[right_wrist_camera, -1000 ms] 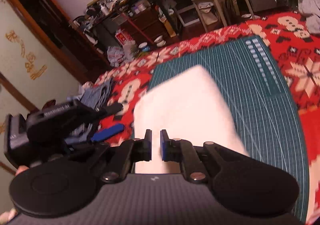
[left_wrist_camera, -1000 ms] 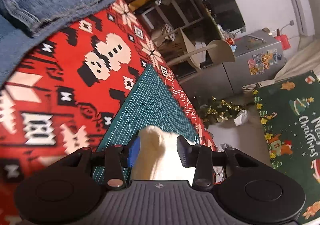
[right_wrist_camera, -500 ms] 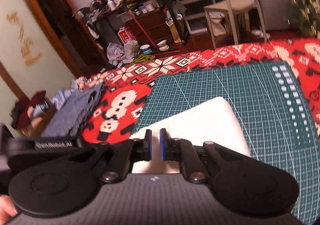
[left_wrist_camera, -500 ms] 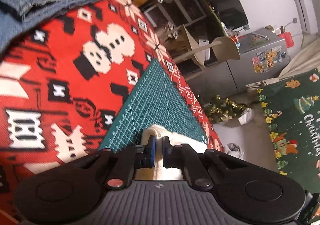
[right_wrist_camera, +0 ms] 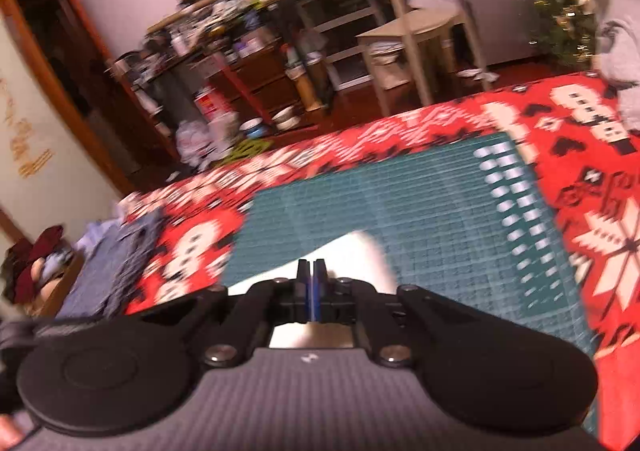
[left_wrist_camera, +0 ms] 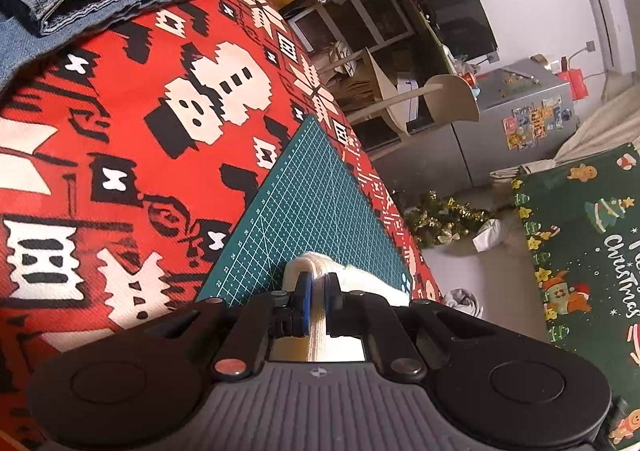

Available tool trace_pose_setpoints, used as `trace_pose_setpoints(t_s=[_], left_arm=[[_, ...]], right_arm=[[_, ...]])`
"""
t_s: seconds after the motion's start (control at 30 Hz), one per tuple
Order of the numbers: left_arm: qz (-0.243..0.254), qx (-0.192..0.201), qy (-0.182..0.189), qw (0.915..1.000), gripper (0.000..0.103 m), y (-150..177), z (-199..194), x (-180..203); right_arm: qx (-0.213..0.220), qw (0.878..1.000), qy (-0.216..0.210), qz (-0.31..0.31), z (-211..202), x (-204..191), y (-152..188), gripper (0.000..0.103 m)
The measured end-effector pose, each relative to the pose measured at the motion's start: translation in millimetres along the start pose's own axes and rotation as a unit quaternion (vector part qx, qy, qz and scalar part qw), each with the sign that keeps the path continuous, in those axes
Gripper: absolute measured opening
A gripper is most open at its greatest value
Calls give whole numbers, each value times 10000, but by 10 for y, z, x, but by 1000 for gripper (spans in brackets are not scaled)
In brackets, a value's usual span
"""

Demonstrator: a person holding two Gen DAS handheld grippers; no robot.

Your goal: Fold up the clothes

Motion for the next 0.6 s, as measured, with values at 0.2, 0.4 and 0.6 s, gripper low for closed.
trace_pose_setpoints(t_s=[0.2, 0.4, 0.6], left_arm=[[44, 41, -5, 10000, 6, -3, -51, 11], [-2, 0, 32, 10000, 7, -5, -36, -6], [-484, -250, 26, 9985, 18, 122, -165, -145]], right_arm=[[-182, 9995, -73, -265, -18, -139, 143, 0], [378, 9975, 411, 440, -405, 315, -30, 1], [-6, 9996, -160, 240, -284, -38, 231, 1]])
Point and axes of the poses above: each gripper's, at about its wrist camera, not at the fingertips, and z roughly the way its jaws point, x to its right, y to its underside, the point moved 5 cm from there along z, roughly the way its jaws point, and after that the axes turned 12 degrees about -y, right-handed, at the moved point
